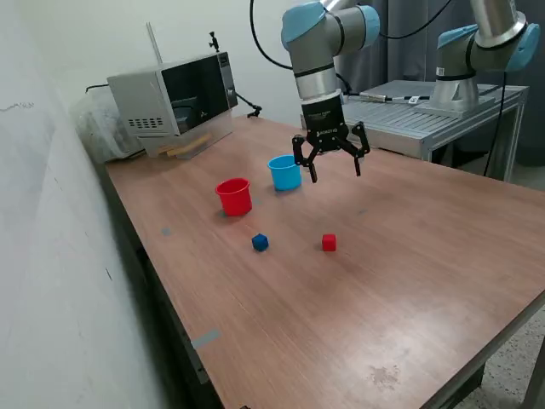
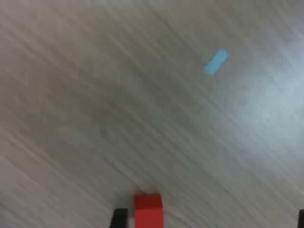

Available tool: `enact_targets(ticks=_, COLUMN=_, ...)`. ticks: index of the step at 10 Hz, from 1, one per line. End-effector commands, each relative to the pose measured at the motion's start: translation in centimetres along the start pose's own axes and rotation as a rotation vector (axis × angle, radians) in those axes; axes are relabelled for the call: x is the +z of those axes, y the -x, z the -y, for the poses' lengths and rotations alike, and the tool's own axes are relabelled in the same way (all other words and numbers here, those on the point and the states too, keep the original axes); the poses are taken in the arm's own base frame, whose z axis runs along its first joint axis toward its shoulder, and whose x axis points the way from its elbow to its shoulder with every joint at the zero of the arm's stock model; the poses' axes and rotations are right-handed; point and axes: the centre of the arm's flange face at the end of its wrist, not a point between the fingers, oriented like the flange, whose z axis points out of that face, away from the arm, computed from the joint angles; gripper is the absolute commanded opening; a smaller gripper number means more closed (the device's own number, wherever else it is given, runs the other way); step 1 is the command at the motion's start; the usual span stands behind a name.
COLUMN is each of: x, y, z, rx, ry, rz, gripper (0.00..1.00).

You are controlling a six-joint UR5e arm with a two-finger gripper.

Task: Place red objects in the red bin, and blue objects in the blue bin.

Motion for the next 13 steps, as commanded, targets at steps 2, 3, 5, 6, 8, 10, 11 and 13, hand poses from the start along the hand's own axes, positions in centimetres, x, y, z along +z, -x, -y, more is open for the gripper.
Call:
enact_targets(ticks=2, x=5.4, y=-1.7, z=-4.2, rx=-0.12, ry=-0.033, rz=-0.047, gripper=1.0)
enact_targets(ticks=3, x=5.4, y=-1.4, z=-4.6, rx=-0.121, ry=-0.027, rz=-0.043, gripper=1.0)
enact_targets(ticks=5, x=6.6, y=-0.8, z=-5.0, rx=-0.115, ry=-0.033, rz=-0.043, gripper=1.0)
enact_targets(ticks=6, x=6.7, y=-0.7, z=-5.4, rx=-0.076, ry=-0.01, rz=-0.024, gripper=1.0)
enact_targets(ticks=8, x=6.4, y=-0.5, z=-5.8, rx=-0.048, ry=0.039, rz=0.026, gripper=1.0)
enact_targets(ticks=10, x=7.4, y=-1.1, z=-5.3, rx=-0.073, ry=0.033, rz=0.018, gripper=1.0)
enact_targets(ticks=11, x=8.2, y=-1.4, z=-4.8, rx=-0.076, ry=0.025, rz=0.012, gripper=1.0)
enact_targets(ticks=13, x=9.8, y=-1.7, z=-4.0, rx=-0.078, ry=0.015, rz=0.0, gripper=1.0)
